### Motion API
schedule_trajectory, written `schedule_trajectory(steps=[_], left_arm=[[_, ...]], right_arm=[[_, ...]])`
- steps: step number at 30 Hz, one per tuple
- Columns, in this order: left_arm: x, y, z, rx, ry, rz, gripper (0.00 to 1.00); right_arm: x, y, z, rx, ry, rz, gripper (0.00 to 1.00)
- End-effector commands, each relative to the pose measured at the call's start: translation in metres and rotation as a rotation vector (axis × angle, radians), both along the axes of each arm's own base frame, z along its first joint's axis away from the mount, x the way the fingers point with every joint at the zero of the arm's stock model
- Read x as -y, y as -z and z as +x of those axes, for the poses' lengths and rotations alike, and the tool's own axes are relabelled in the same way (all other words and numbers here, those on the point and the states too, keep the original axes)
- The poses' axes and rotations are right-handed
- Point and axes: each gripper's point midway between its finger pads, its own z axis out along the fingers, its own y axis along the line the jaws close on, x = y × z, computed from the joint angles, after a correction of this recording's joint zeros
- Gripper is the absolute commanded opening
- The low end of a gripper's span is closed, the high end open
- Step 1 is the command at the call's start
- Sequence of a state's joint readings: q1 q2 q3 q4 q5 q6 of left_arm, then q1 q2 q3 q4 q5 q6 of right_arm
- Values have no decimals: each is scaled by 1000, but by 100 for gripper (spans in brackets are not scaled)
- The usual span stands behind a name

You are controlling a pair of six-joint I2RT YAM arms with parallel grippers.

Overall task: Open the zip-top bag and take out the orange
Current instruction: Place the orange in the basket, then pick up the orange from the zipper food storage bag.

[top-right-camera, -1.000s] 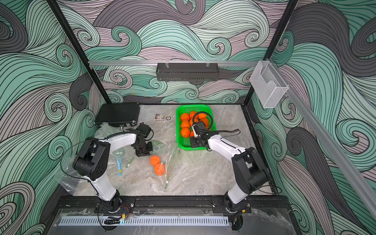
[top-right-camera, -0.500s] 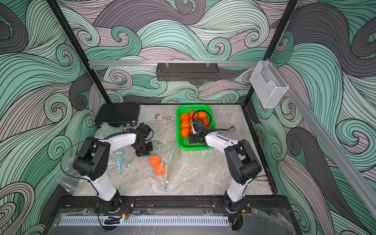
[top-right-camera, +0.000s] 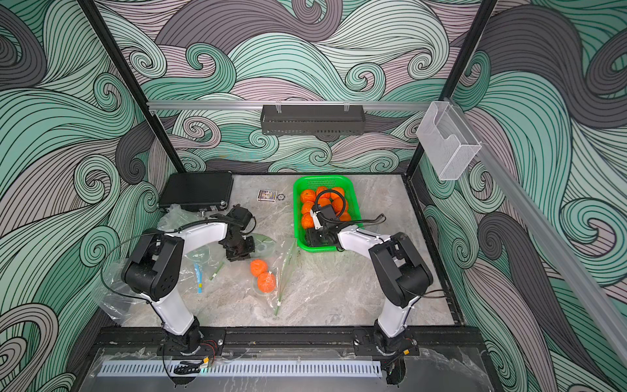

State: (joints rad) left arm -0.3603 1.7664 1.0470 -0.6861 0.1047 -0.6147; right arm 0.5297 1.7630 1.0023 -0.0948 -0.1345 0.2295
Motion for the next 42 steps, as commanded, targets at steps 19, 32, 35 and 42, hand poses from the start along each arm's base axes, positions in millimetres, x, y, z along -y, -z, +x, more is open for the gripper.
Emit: schedule_trajectory(steps=[19,32,35,42], left_arm=[[-10,25,-19,-92,3,47,0],[-10,25,-18,-93,2,49,0],[-10,26,-18,-95,2,48,0],[-11,26,-19,-96,2,50,0]], right_arm=[[6,-113,-84,230,-143,130,42],[-70,-84,-159,210,-484,205,10],[-80,-76,-157,190,-505,202,10],[-106,-63,-155,188,-552,200,15]])
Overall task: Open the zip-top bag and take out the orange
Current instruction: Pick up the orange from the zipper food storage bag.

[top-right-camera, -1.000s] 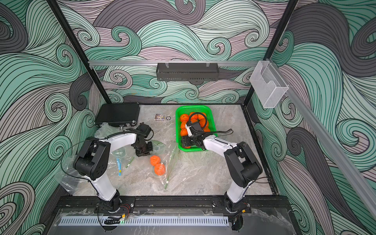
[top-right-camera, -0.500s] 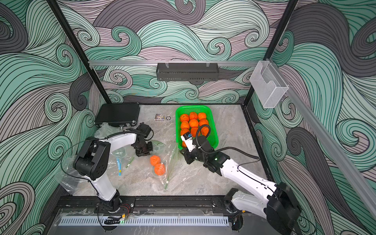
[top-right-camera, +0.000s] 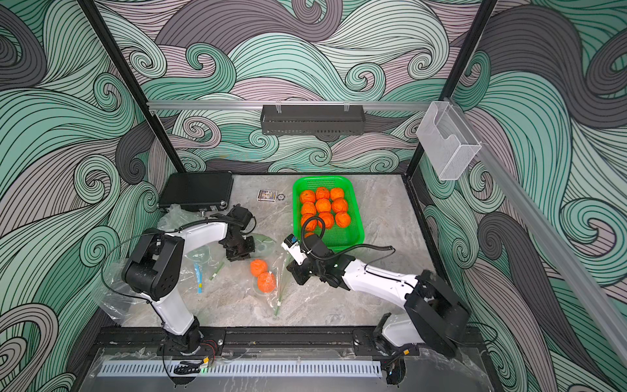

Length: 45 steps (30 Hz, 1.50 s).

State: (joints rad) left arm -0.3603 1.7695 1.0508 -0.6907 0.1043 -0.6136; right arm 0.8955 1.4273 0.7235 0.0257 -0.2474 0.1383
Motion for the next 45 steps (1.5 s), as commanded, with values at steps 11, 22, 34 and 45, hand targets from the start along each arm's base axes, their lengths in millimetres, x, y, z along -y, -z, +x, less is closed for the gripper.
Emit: schedule_trajectory(steps=[11,22,34,45], left_arm=[[-10,29,-21,-89,-13,38,0],[-11,36,-28,-101,-23,31,0],[-11,36,-27,-95,-14,37,0],[-15,36,-24,-90,-9,56,0]], right_arm=[[-61,11,-36,122,-335,81,51],[-92,34,-57,157,-479,77,79],[-92,33,-66,129,-472,77,48],[-47,8,-64,129,-316,27,40]])
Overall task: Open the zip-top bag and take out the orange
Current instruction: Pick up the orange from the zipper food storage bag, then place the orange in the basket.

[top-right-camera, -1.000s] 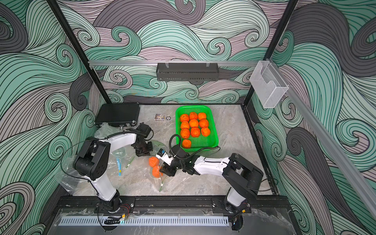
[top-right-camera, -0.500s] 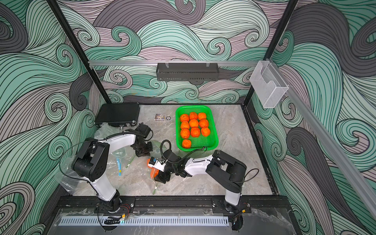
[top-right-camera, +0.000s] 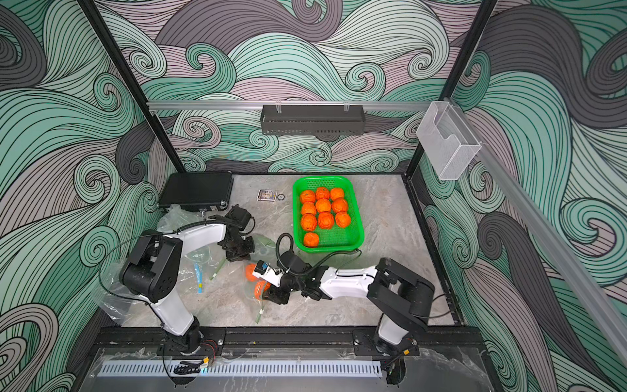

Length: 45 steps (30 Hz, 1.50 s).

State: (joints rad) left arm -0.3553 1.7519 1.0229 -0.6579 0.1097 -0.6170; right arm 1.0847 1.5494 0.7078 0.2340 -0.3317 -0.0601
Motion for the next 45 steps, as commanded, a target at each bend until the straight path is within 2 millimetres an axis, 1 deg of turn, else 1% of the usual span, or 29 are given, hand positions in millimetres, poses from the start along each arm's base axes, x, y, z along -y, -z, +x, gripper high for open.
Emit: schedule_trajectory(steps=[1,5,8,12,13,15,17,19,21,22,25,29,32,34,36,38,45], left_arm=[[-14,35,-24,-107,-3,70,0],[-14,35,-23,-107,-4,69,0],[-14,35,-23,-105,-5,68,0],[-13,33,-22,-103,-4,65,0],[-13,33,-22,-104,-4,64,0],[-13,33,-23,-105,-2,65,0],[-14,32,-23,-103,-2,65,0],[-14,32,-23,-104,-3,64,0],[-14,32,-23,-101,-3,66,0],[-14,32,-23,-102,-3,68,0],[-14,33,-23,-102,-2,66,0],[-14,34,-23,-102,-2,64,0],[-13,34,-23,-106,-1,63,0],[-14,34,-23,-104,0,64,0],[-14,34,-23,-104,-1,64,0],[-14,34,-23,-105,-2,64,0],[-13,34,-23,-105,-2,63,0]], right_arm=[[19,-6,2,-9,76,-42,40],[44,-23,6,9,144,-55,40],[64,-41,13,9,211,-40,40],[84,-83,30,-33,317,39,39],[90,-95,38,-31,354,52,39],[107,-111,60,-9,458,57,39],[133,-119,88,16,596,43,39],[161,-122,115,1,741,38,39],[183,-117,136,-53,858,36,39],[191,-114,143,-75,896,28,39],[206,-98,160,-111,975,-22,39],[209,-77,174,-154,1017,-80,39],[213,-52,173,-198,1036,-166,40],[219,-39,177,-198,1066,-205,41],[221,-26,178,-217,1072,-230,43],[215,-20,184,-231,1061,-221,44],[208,5,198,-280,1069,-254,47]])
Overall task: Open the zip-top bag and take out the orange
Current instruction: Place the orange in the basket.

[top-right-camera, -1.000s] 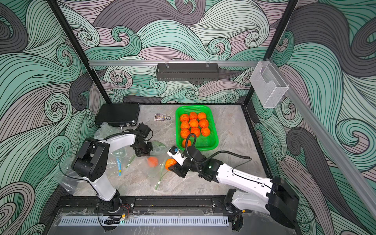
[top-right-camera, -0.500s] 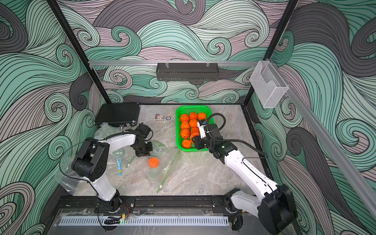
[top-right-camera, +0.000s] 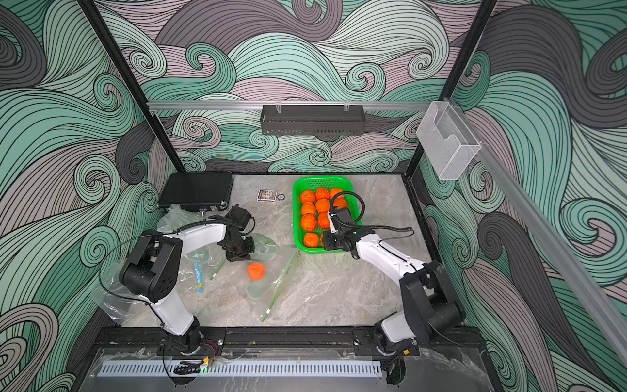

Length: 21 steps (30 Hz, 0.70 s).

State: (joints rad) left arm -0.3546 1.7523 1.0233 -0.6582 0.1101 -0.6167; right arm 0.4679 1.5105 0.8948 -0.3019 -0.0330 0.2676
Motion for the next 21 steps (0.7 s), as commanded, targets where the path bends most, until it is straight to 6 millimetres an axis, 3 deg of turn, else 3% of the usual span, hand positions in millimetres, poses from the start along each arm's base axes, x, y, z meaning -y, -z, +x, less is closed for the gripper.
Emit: schedule_trajectory(steps=[1,8,11,17,21], left_arm=[[-13,34,-23,-105,-1,63,0],[-13,35,-24,-107,-1,64,0],[-13,35,-24,-109,-1,63,0],[-13,34,-24,-106,-1,63,0],[-13,33,-23,-104,-1,63,0]], right_arm=[[-5,2,11,-11,24,16,48],[-5,16,15,-41,30,-1,63],[-4,11,15,-29,32,0,68],[3,-28,13,62,34,0,73],[6,-62,-1,131,-2,28,66]])
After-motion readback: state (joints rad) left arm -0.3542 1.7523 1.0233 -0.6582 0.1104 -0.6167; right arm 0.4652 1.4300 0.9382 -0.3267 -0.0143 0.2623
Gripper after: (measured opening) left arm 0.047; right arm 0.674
